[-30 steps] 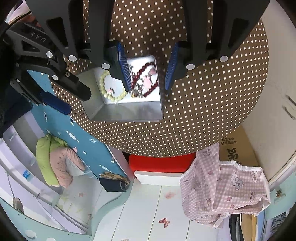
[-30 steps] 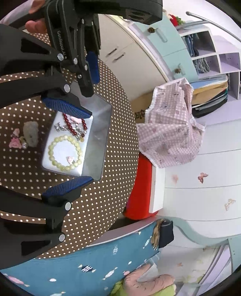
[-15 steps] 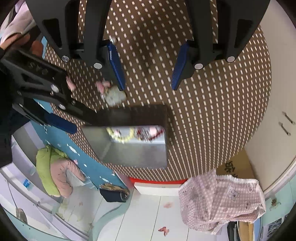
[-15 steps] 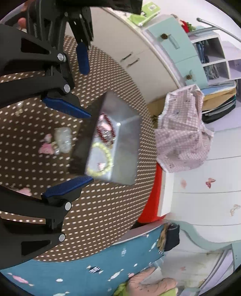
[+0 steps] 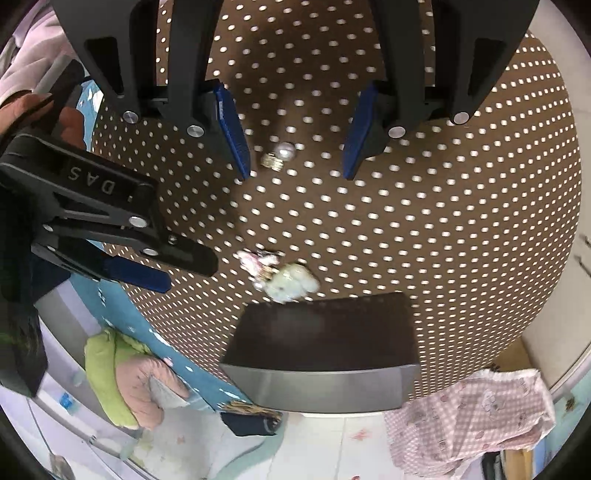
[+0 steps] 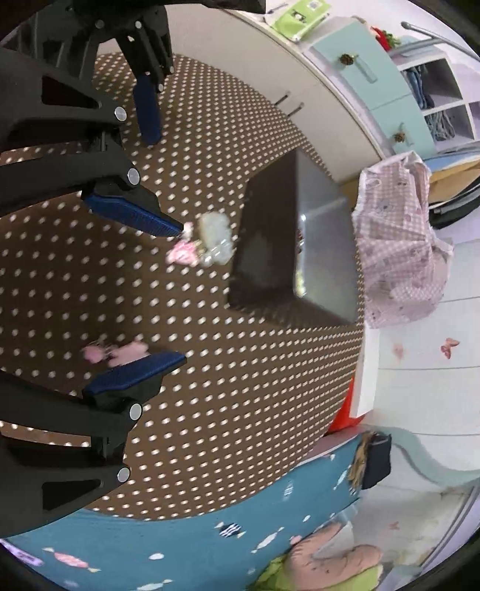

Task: Organize jewelry
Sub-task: 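Withdraw both tools from the box toward the remaining jade pendant and charms, then grasp the pink charm with the right tool while the left tool grasps a small silver charm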

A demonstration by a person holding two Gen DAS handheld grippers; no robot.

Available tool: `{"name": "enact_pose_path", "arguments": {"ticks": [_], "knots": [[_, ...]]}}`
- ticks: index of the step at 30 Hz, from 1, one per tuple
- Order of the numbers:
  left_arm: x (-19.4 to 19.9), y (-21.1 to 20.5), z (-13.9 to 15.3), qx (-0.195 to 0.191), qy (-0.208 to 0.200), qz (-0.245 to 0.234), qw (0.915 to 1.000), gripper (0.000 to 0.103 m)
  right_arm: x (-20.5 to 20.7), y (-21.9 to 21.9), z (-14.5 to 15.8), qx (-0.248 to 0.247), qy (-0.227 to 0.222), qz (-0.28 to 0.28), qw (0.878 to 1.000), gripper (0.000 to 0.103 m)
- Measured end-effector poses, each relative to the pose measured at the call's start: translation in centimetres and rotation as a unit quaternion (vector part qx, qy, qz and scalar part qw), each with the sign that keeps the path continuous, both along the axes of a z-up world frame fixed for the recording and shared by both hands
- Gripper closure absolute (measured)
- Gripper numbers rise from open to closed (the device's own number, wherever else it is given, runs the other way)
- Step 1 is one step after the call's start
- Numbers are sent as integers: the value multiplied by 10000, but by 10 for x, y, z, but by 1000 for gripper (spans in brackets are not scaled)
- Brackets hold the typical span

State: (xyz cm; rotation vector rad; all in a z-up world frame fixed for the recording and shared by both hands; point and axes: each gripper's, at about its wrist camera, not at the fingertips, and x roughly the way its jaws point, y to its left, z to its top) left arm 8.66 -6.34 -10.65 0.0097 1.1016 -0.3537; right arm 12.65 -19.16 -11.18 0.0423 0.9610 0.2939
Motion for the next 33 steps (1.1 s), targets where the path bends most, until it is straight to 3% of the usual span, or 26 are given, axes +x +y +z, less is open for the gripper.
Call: {"name": "enact_pose_path", "arguments": {"ticks": [1, 5, 14, 23, 27, 31, 33], "knots": [[-2, -5, -3, 15, 13, -55, 10000, 57, -1, -3, -2, -12, 5, -11, 10000, 40], [-5, -11, -5, 126, -143, -24, 9998, 94, -8, -14, -4, -21, 5, -73, 10000, 40], [5, 17, 2, -537, 189, 143, 9983, 94, -14, -31, 2, 49, -82, -223, 9997, 40], [22, 57, 30, -765, -120, 432, 9961, 94, -18, -42, -14, -117, 91, -370, 9992, 40], [22, 65, 38, -827, -239, 469, 9952, 94, -14, -39, -23, -45, -40, -376, 9993, 42], [27, 60, 39, -832, -231, 512, 9949, 94, -12, -34, -24, -174, -75, -277, 9994, 84], [30, 58, 38, -860, -206, 508, 9948, 94, -11, -36, -24, -92, -46, -276, 9996, 86]]}}
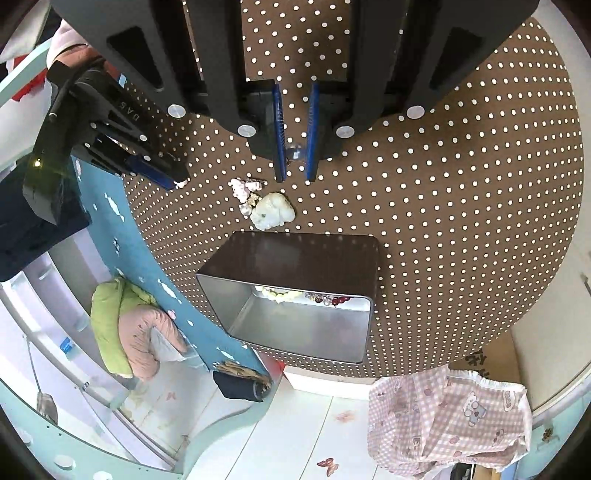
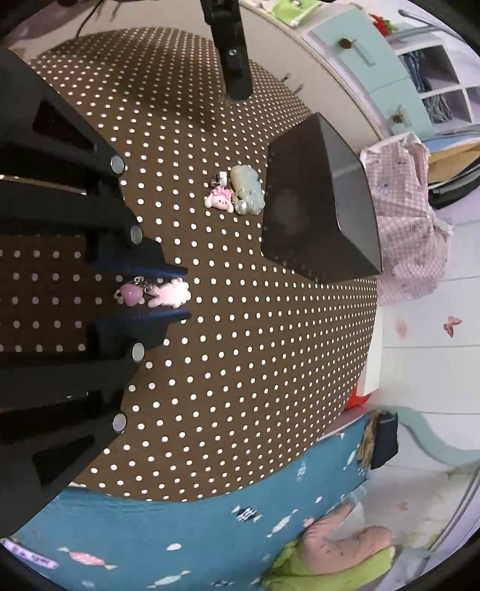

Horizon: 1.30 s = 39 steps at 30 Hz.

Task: Organize jewelry
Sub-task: 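Grasp the pink charm with the right tool while the left tool grasps a small silver charm, then carry both held charms over the tin box and open both tools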

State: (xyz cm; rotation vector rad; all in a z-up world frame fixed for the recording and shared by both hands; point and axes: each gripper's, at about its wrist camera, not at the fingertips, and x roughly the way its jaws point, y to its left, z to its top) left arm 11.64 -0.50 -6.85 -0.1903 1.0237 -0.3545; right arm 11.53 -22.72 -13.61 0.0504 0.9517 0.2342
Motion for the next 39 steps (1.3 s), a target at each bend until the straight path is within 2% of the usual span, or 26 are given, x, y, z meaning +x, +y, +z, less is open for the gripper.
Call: {"name": "enact_pose_path", "arguments": {"ticks": [9, 19, 32, 39], "knots": [[7, 0, -2, -87, -62, 5, 9999, 94, -5, 2, 9, 82, 25, -108, 9999, 86], [18, 9, 17, -133, -323, 21, 9994, 94, 5, -2, 47, 298, -305, -165, 9990, 86], [51, 0, 70, -165, -922, -141, 9955, 94, 52, 23, 114, 663, -823, -69, 9944, 86], [74, -6, 76, -84, -984, -199, 9949, 94, 82, 37, 123, 781, -786, -26, 9938, 86]]}}
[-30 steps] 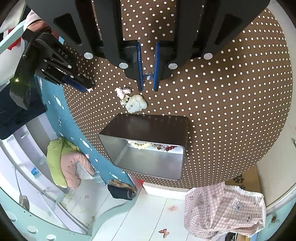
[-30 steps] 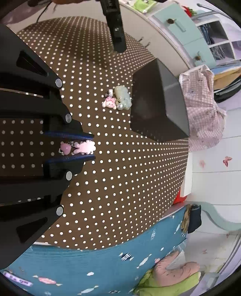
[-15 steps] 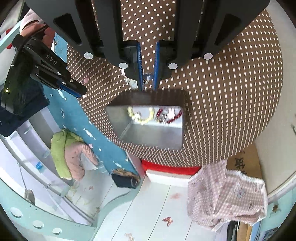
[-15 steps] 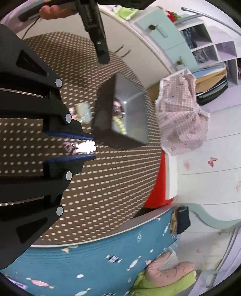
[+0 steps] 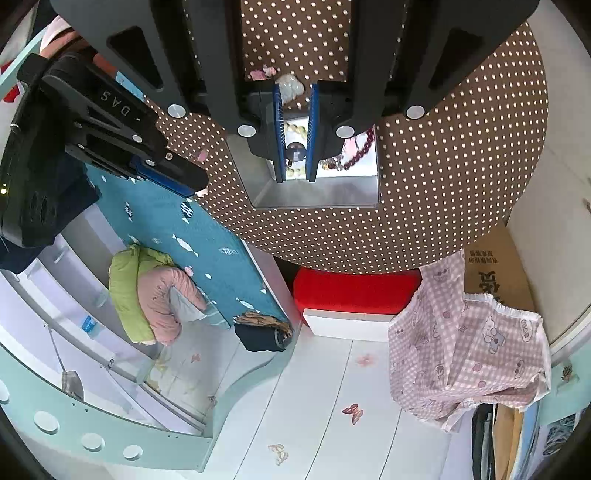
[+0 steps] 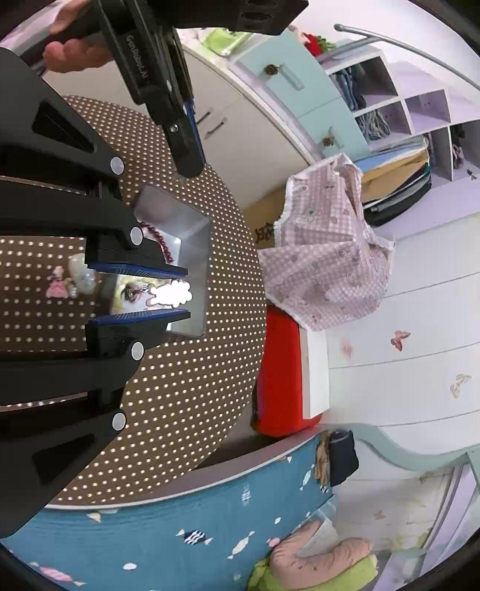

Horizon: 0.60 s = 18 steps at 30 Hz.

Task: Organize jewelry
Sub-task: 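Carry both held charms over the tin box and open both tools, then withdraw both tools from the box toward the jade pendant and pink charm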

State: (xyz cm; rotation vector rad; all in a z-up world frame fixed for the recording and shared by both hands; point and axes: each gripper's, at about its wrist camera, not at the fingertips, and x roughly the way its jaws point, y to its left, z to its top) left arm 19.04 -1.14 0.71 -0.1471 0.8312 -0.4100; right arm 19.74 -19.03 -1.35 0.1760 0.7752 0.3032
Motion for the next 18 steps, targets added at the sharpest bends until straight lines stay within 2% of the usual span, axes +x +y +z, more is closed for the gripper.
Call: {"name": "enact_pose_path", "arguments": {"ticks": [10, 12, 13, 14, 15, 18], "knots": [[35, 6, -22, -5, 375, 119, 9992, 93, 27, 16, -12, 242, 116, 213, 9994, 84], [37, 7, -25, 119, 396, 172, 9990, 90, 29, 18, -12, 385, 109, 350, 9986, 83], [39, 9, -27, 196, 444, 252, 9985, 86, 29, 18, -13, 398, 112, 369, 9985, 71], [41, 10, -28, 217, 489, 302, 9981, 68, 29, 18, -13, 335, 106, 290, 9990, 45], [42, 13, -29, 179, 506, 345, 9980, 57, 27, 16, -13, 271, 67, 179, 9995, 34], [42, 19, -31, 184, 502, 407, 9977, 56, 24, 13, -12, 246, -17, 91, 9997, 32]]}}
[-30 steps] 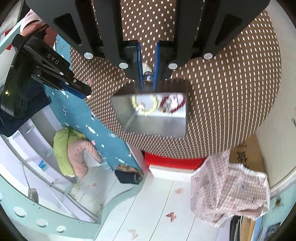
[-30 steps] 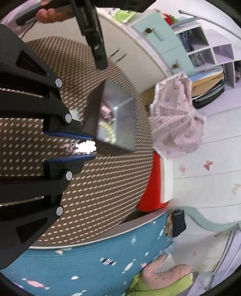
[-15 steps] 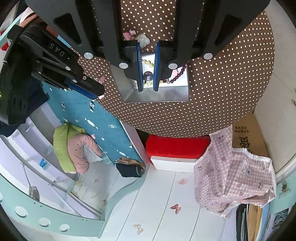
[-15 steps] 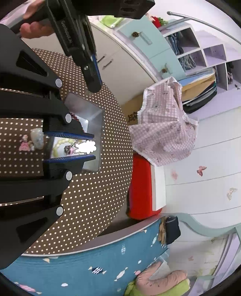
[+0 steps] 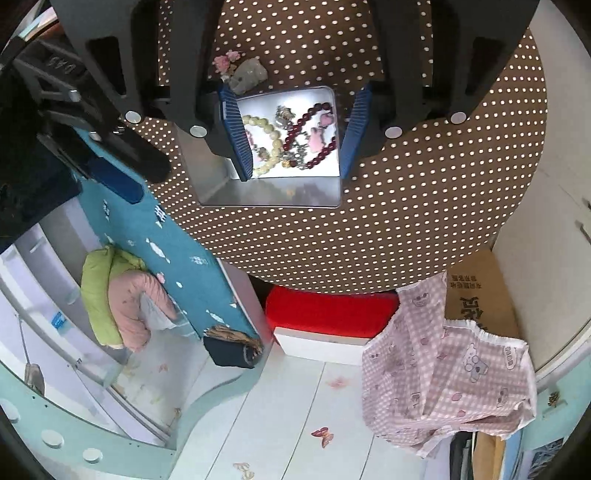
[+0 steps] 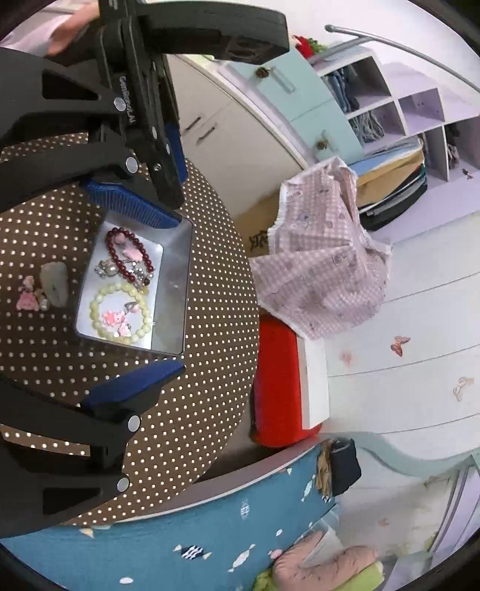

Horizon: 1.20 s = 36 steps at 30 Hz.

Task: Organize jewelry
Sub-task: 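Withdraw both tools from the box toward the jade pendant and pink charm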

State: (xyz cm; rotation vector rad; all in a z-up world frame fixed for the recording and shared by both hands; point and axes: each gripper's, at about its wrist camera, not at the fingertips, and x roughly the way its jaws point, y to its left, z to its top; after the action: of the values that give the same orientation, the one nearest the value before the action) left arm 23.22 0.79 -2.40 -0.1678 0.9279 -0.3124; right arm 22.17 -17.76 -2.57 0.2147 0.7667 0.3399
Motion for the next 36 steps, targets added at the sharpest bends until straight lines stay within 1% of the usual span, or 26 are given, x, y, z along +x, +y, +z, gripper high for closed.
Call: {"name": "enact_pose_path", "arguments": {"ticks": [4, 5, 8, 10, 13, 17, 26, 36], "knots": [[-2, 3, -3, 104, 23, 57, 9999, 56, -5, -4, -1, 141, 114, 48, 9998, 32], [-3, 3, -6, 180, 41, 92, 9998, 56, -6, -4, -1, 185, 136, 87, 9997, 32], [-5, 3, -9, 242, 101, 140, 9996, 56, -12, -3, 1, 32, 93, 32, 9999, 32], [-8, 4, -10, 234, 107, 138, 9996, 56, -15, -2, 2, 63, 108, 69, 9999, 32], [-12, 5, -8, 288, 88, 194, 9994, 56, -19, 0, 4, -46, 73, 55, 9999, 32], [-19, 5, -8, 348, 76, 205, 9992, 56, -24, 0, 5, -70, 104, 34, 9999, 32], [-43, 2, -10, 380, 160, 186, 9990, 56, -44, -1, 1, -101, 230, -34, 9997, 32], [-80, 3, -10, 492, 185, 170, 9985, 56, -80, -3, -8, -348, 343, -182, 9986, 32]]}}
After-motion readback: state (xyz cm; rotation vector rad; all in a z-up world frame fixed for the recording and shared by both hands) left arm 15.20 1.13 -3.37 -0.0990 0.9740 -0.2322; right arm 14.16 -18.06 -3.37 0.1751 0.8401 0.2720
